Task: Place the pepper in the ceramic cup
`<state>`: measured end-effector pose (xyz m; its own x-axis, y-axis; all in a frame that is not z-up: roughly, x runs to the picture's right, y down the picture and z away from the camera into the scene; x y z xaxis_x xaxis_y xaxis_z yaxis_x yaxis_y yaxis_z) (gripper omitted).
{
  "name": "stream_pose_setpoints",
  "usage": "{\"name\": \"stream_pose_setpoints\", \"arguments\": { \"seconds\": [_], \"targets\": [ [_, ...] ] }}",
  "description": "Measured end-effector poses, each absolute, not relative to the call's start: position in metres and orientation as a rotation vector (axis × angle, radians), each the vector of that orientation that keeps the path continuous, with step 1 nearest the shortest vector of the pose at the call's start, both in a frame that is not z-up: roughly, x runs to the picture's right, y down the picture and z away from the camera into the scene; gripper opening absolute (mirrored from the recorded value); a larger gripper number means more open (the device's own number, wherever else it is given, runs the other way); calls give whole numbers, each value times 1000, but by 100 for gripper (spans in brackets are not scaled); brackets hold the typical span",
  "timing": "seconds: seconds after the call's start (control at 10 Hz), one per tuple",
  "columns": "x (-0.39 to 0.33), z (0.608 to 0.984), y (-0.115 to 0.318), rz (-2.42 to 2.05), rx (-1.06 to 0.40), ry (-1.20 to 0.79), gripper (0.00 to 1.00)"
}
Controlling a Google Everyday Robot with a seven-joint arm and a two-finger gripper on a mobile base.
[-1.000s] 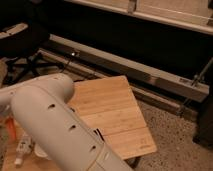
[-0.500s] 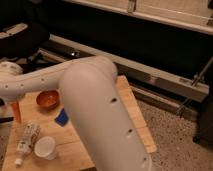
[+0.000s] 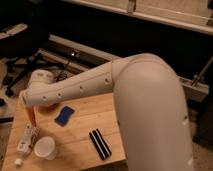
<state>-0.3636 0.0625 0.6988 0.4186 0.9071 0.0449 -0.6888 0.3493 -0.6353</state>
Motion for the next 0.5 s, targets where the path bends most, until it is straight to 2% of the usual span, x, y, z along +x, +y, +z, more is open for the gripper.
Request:
{"name": "stream_pose_setpoints", "arguments": {
  "seconds": [0.5],
  "targets": [
    [-328, 688, 83, 996, -581, -563, 0]
  ]
}}
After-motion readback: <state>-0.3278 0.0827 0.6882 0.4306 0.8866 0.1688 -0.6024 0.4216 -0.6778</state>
